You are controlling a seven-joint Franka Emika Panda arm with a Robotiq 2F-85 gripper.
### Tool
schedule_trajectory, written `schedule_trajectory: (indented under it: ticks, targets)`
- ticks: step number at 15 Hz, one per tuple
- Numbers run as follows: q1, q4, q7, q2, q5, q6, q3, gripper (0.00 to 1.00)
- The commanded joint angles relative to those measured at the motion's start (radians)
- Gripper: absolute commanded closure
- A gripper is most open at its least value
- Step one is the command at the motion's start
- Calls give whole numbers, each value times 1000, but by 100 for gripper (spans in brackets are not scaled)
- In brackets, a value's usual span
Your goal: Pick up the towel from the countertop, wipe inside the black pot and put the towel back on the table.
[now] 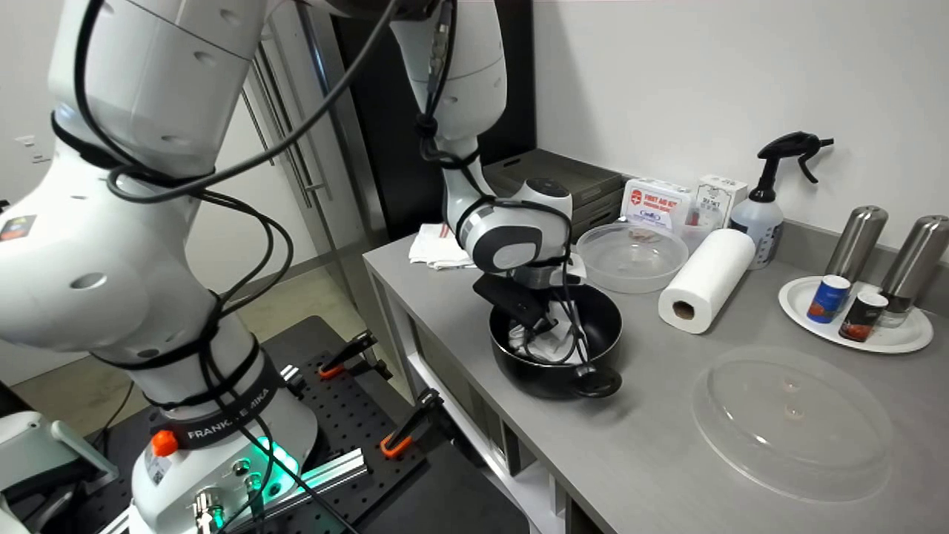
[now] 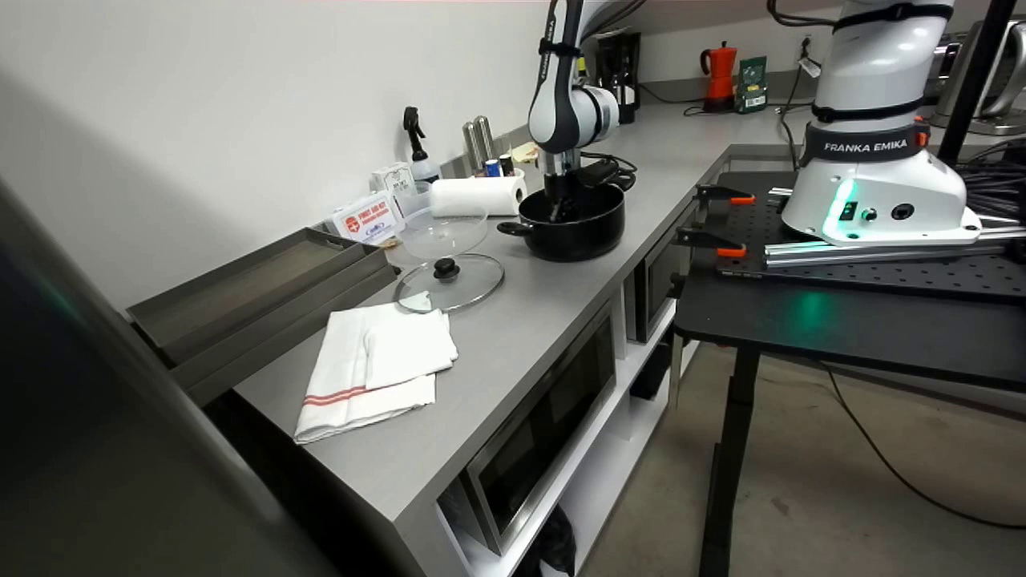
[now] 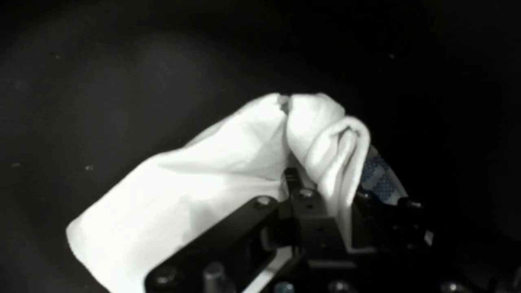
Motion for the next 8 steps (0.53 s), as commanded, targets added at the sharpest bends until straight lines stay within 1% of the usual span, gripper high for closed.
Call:
schedule_trajectory:
  ticks: [1, 8]
  targets:
    - [24, 53, 58, 26, -31, -6, -23, 97]
    - [15, 129, 101, 45, -27, -22, -64, 97]
